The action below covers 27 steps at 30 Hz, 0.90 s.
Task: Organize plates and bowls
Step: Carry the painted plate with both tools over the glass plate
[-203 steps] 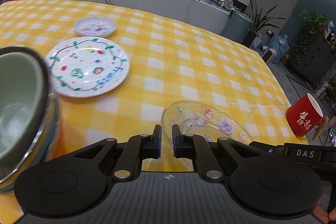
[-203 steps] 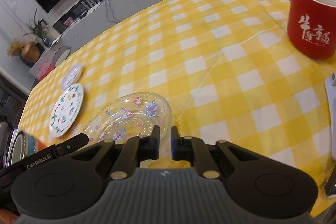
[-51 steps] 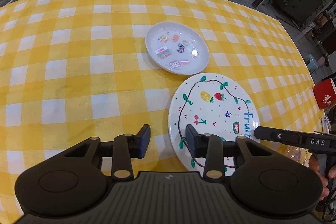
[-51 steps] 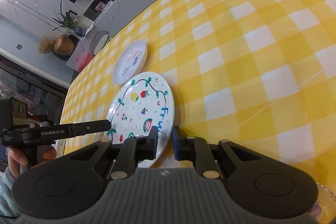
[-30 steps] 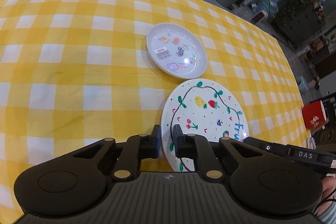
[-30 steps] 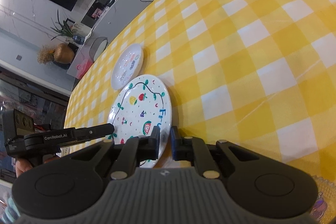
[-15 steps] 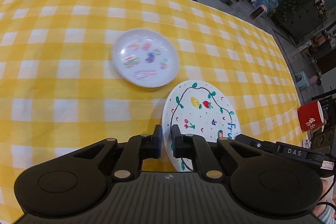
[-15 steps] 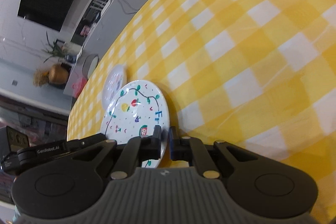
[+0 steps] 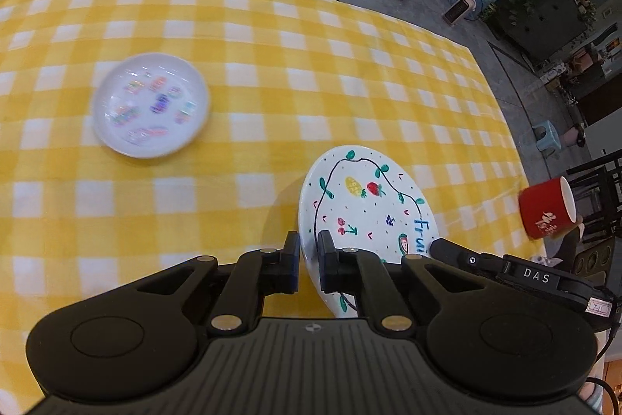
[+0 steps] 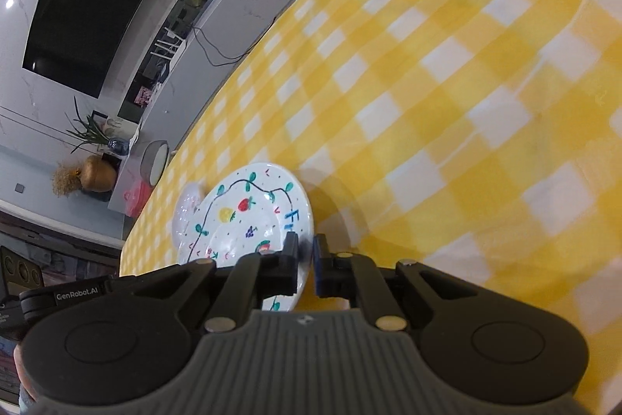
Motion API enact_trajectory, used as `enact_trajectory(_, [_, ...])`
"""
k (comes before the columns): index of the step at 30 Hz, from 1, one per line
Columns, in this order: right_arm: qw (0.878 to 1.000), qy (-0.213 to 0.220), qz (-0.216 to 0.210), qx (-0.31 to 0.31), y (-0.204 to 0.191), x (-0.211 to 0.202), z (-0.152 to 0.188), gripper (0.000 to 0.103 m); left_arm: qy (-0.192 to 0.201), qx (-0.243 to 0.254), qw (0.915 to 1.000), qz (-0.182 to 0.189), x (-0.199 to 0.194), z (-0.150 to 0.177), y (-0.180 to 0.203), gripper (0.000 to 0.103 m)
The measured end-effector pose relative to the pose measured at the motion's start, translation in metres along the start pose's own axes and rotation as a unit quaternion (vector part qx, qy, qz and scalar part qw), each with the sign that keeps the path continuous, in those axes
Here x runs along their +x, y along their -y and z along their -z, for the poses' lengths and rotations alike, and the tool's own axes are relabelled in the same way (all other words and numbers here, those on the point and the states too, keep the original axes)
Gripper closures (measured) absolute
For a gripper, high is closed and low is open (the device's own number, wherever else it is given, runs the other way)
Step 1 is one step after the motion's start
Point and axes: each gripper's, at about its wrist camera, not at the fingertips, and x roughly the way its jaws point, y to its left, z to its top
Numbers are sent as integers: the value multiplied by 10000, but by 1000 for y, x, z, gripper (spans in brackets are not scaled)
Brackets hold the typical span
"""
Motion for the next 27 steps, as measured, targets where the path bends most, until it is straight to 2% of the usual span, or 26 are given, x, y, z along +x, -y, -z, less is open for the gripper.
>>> enact_trajectory(12, [9999,-81,84,65,37,-51,6,98,14,8,10000,-25,-4,49,50,93])
enact_trajectory(18, [9996,-242,132,93,51,-66,20,98,110,-139,9997,-142,-11,82,63,93])
enact_trajectory(27, [9985,-398,230,-296,52,-82,48,98,307,-531,9972,-420,-21,135,69,92])
